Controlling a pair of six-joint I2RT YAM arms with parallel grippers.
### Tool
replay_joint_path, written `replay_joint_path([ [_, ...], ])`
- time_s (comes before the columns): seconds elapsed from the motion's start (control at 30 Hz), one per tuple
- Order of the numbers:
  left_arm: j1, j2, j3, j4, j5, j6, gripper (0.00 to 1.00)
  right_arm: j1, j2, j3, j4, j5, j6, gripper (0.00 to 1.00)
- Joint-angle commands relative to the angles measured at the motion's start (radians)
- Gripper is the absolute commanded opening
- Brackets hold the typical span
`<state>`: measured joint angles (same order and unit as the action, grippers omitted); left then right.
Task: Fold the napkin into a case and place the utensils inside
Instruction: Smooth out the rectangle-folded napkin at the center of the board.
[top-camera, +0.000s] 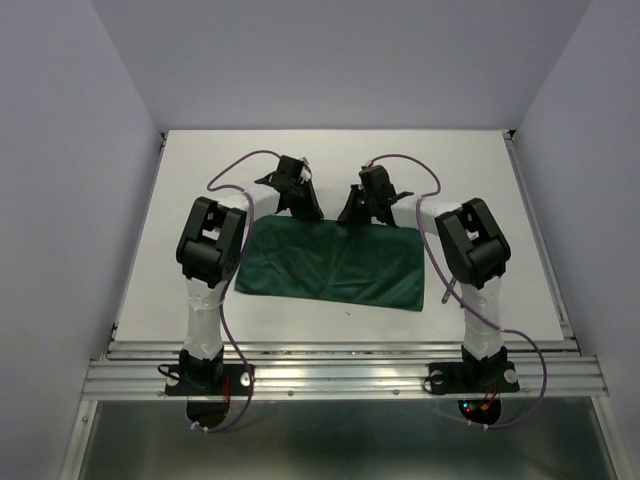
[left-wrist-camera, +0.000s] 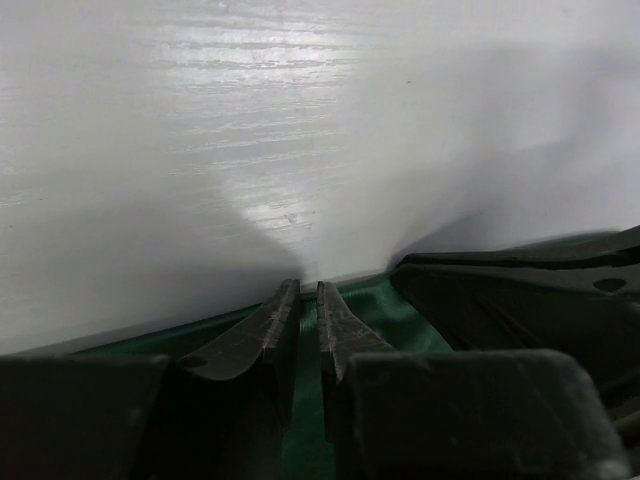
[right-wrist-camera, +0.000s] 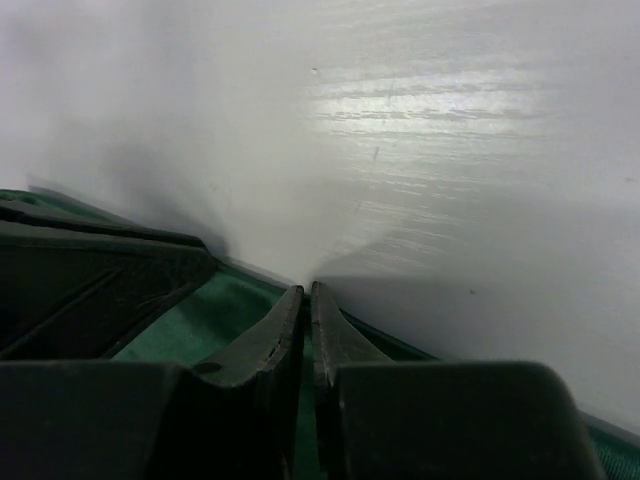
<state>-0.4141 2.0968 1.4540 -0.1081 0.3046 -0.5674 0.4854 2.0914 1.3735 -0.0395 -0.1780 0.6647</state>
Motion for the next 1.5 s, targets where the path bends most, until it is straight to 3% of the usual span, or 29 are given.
replay_joint_path([
  [0.0,0.0,0.005,0.028,-0.004,0.019,-0.002,0.24,0.005,0.019,0.022,0.016,-0.015,0.015,0.13],
  [0.57,-0.014,-0.106,-0.018,0.028,-0.016,0.003,0.24,0.025,-0.142,-0.054,0.076,0.045,-0.007,0.15],
  [0.93,-0.035,-0.08,-0.04,0.07,0.073,-0.022,0.24,0.045,-0.068,-0.048,0.079,0.003,0.012,0.15],
  [1.47,0.001,-0.026,-0.086,0.033,-0.022,0.003,0.24,0.035,-0.077,-0.134,0.063,0.078,-0.014,0.15],
])
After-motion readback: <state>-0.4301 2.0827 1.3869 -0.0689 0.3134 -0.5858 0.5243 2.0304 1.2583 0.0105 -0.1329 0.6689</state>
